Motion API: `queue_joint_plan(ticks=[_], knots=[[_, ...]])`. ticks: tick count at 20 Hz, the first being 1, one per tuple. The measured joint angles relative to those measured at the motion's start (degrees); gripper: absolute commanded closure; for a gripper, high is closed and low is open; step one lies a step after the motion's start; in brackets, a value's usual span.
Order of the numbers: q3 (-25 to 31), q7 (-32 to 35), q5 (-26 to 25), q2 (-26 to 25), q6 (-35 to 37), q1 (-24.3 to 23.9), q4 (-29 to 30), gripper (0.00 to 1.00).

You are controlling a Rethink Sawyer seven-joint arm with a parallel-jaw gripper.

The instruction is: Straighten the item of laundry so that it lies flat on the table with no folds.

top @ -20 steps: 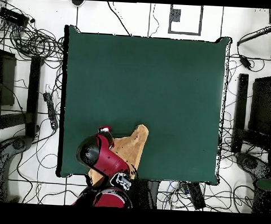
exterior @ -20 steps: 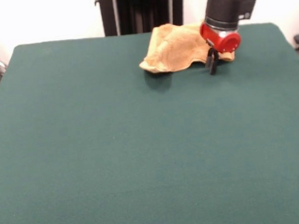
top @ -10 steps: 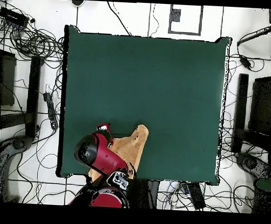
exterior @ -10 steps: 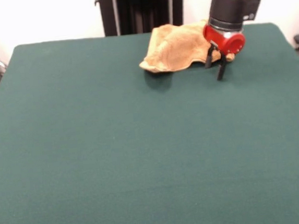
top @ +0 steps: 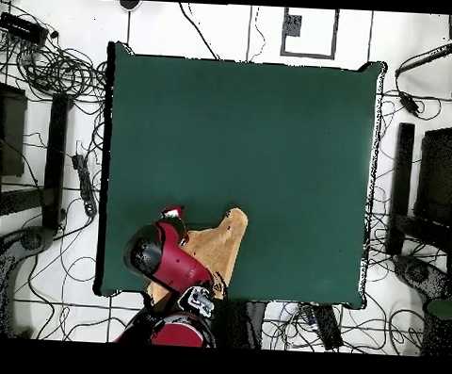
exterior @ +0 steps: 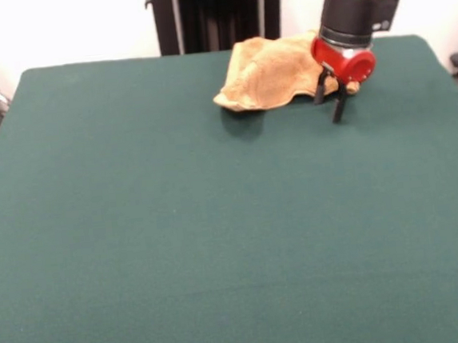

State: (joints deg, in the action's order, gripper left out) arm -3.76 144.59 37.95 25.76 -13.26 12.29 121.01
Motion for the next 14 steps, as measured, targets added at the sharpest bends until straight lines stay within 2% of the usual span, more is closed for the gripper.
queue_joint_plan(ticks=[8,14], knots=[[-1.1,0.0,0.01,1.69,3.08,2.99,-0.01,0.0],[-5.49,0.0,0.3,5.32,10.54,8.37,0.03,0.0]])
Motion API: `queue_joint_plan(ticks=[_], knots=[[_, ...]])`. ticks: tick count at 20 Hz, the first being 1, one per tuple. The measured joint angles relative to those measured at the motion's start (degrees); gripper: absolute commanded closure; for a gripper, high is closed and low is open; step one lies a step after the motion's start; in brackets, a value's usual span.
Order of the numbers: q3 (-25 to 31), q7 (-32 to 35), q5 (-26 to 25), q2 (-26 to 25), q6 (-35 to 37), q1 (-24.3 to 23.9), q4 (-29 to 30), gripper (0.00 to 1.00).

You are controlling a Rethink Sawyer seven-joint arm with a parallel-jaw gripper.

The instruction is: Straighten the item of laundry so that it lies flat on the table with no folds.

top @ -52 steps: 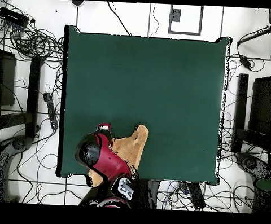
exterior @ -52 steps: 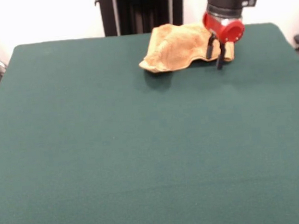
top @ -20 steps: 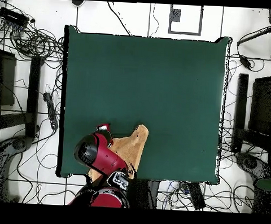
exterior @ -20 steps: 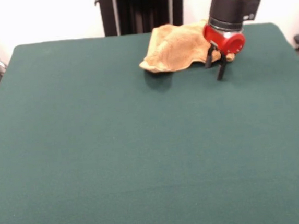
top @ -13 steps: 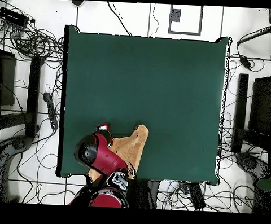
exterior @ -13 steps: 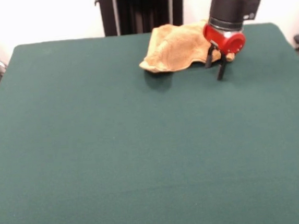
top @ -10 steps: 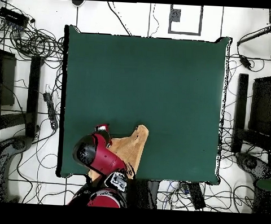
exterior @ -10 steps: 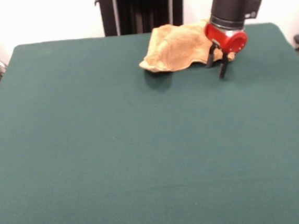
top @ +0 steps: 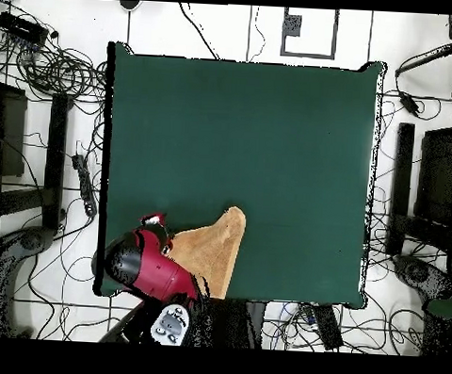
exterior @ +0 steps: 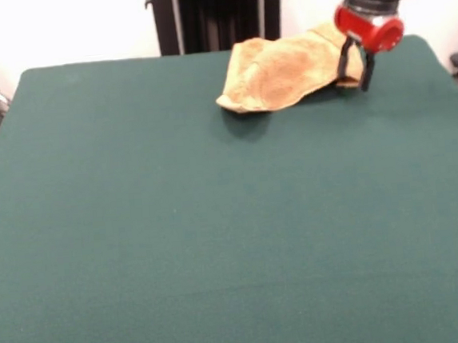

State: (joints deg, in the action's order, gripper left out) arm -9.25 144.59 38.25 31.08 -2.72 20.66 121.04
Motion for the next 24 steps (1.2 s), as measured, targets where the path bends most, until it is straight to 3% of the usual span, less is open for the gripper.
queue_joint_plan(ticks=[8,17,24], knots=[[-1.48,0.0,-0.33,2.45,3.45,0.19,0.02,0.0],[-1.43,0.0,-2.86,2.02,2.4,-5.99,0.0,0.0],[1.77,0.0,-6.07,-1.55,-3.36,-11.56,0.0,0.0]])
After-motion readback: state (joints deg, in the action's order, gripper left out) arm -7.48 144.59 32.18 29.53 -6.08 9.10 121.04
